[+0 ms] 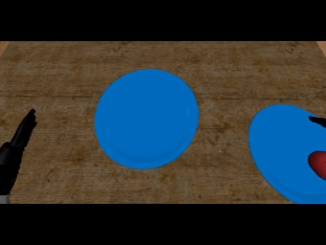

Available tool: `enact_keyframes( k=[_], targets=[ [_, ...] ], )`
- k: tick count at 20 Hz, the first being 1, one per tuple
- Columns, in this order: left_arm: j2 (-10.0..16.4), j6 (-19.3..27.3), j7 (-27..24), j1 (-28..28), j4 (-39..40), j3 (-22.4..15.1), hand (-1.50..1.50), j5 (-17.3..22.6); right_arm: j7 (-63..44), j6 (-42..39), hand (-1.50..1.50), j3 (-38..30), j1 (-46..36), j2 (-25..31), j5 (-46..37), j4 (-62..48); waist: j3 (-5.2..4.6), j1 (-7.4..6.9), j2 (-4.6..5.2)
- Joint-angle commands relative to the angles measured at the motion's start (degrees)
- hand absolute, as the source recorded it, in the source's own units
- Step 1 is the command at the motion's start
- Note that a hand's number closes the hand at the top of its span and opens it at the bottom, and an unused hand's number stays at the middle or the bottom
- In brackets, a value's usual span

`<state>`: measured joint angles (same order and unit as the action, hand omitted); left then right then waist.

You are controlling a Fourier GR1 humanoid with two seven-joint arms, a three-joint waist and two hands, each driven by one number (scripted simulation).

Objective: Pick the tomato from the plate and place it in the plate

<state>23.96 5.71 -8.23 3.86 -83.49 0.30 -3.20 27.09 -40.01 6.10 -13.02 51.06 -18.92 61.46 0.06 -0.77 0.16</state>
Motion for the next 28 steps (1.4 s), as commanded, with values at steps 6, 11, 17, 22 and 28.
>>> enact_keyframes(
  k=[6, 11, 17, 22, 28],
  targets=[
    [-0.90, -1.13, -0.21, -1.67, 1.86, 1.92, 0.00, -0.81, 7.06, -3.46, -1.50, 3.44, -5.22, -2.10, -3.24, -7.06, -0.05, 0.22, -0.02],
    [-3.80, -0.16, -0.52, 0.39, 0.88, 0.27, 0.00, -2.53, 11.28, 0.58, -1.50, 6.12, -3.90, -3.60, -6.13, -11.26, -0.02, 0.12, 0.04],
    [-3.06, -0.36, -0.62, 0.86, 0.33, 1.32, 0.00, -3.66, 11.81, 0.02, 1.50, 6.13, -2.74, -4.56, -2.54, -8.31, -0.06, 0.52, -0.10],
    [-3.43, -2.09, -3.92, 2.95, 0.86, 3.27, 0.00, -2.81, 1.88, 8.25, 1.50, 3.08, -0.72, -8.04, -2.56, -7.14, -0.10, 0.80, -0.23],
    [-2.82, 0.30, 1.33, 3.95, -1.18, 4.21, 0.00, -2.54, -25.88, 30.27, 1.50, -3.58, 4.57, -11.17, -4.86, -8.70, -0.81, 6.61, -1.99]
  ],
)
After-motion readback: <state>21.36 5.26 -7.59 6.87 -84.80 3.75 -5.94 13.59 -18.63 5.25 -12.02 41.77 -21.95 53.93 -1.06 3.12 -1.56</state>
